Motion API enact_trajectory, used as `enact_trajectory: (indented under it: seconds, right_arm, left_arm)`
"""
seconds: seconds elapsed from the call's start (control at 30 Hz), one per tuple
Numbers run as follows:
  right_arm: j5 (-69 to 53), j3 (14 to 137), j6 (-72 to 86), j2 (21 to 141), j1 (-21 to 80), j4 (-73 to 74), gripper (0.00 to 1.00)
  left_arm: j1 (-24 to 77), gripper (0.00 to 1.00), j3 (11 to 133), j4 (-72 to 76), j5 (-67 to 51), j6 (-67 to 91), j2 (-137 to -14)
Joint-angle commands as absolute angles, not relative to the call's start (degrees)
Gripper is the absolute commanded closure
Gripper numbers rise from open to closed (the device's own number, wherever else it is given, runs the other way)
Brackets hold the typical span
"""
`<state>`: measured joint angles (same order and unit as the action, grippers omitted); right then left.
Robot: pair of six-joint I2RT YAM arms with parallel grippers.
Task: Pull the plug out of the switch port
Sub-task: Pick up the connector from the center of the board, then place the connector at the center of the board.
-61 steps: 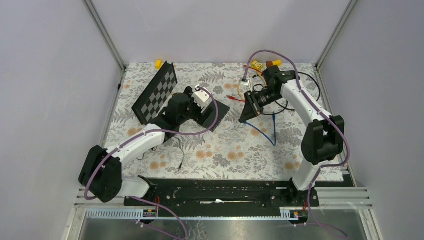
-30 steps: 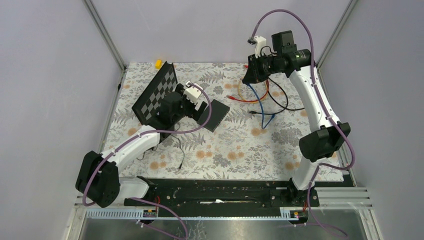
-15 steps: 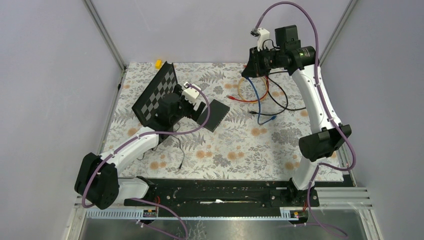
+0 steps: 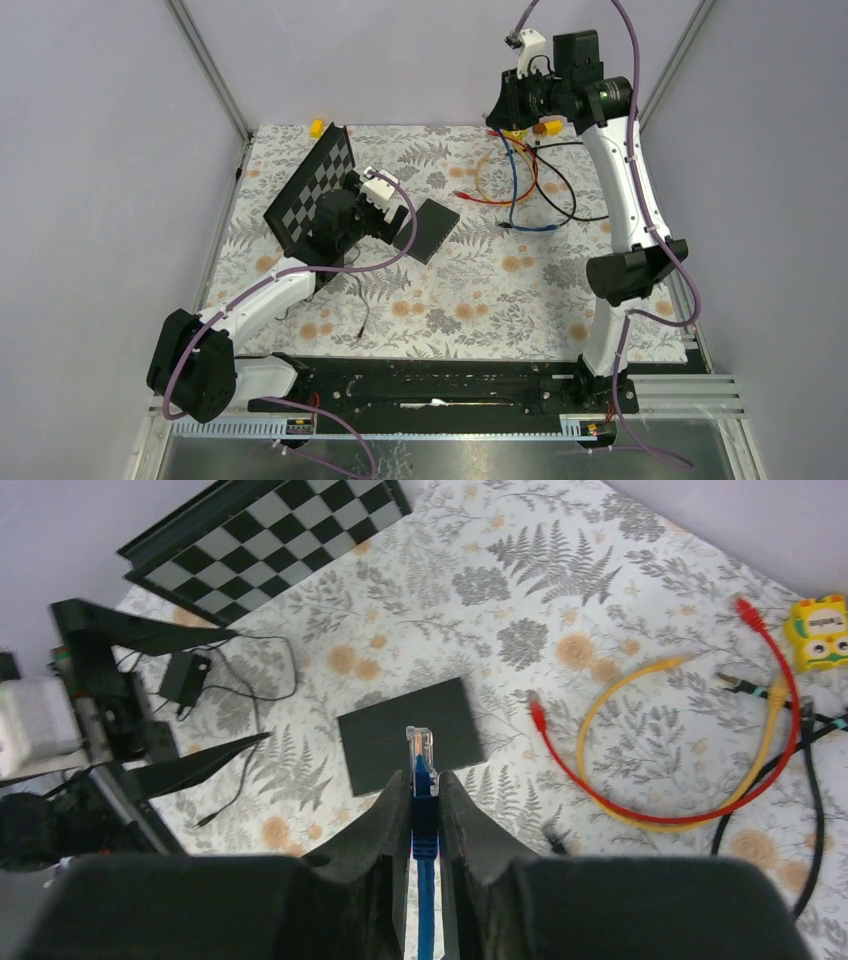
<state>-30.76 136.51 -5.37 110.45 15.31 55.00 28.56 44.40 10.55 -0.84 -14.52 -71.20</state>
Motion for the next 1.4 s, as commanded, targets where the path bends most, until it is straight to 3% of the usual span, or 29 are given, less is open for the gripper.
enact_trajectory:
  seconds: [0.0, 0.33, 0.7, 0.97, 1.13, 1.3, 1.37]
  right_arm:
    - [-27.42, 142.34, -8.36, 116.82, 14.14, 56.6, 1.0]
    - [-24.46, 147.01, -12.69, 131.97, 13.84, 43.84, 1.0]
    - [-31.72, 151.17, -6.27, 151.07, 13.86, 33.34, 1.0]
    - [-35.95, 149.7, -2.63, 154.98, 13.89, 31.83, 0.86]
    - [-36.08, 147.86, -2.47, 154.52, 13.89, 32.35, 0.64]
    - [-34.99, 146.02, -2.77, 151.15, 13.79, 33.13, 0.17]
    - [-34.41, 144.55, -3.42, 148.15, 13.79, 33.13, 0.02]
  left_arm:
    - [27.88, 0.01, 43.77, 14.15, -0.33, -13.63, -69.16]
    - [27.66, 0.01, 43.68, 14.24, -0.89, -13.14, -70.08]
    - [27.19, 0.01, 43.33, 14.95, -1.27, -13.27, -72.5]
    - [27.16, 0.01, 43.33, 15.12, -1.83, -13.16, -74.64]
    - [27.05, 0.01, 43.95, 14.47, -2.24, -13.16, -76.75]
    - [27.03, 0.01, 46.66, 10.38, -1.86, -13.35, -80.32]
    - [27.07, 0.01, 47.63, 9.29, -0.99, -13.33, -81.65]
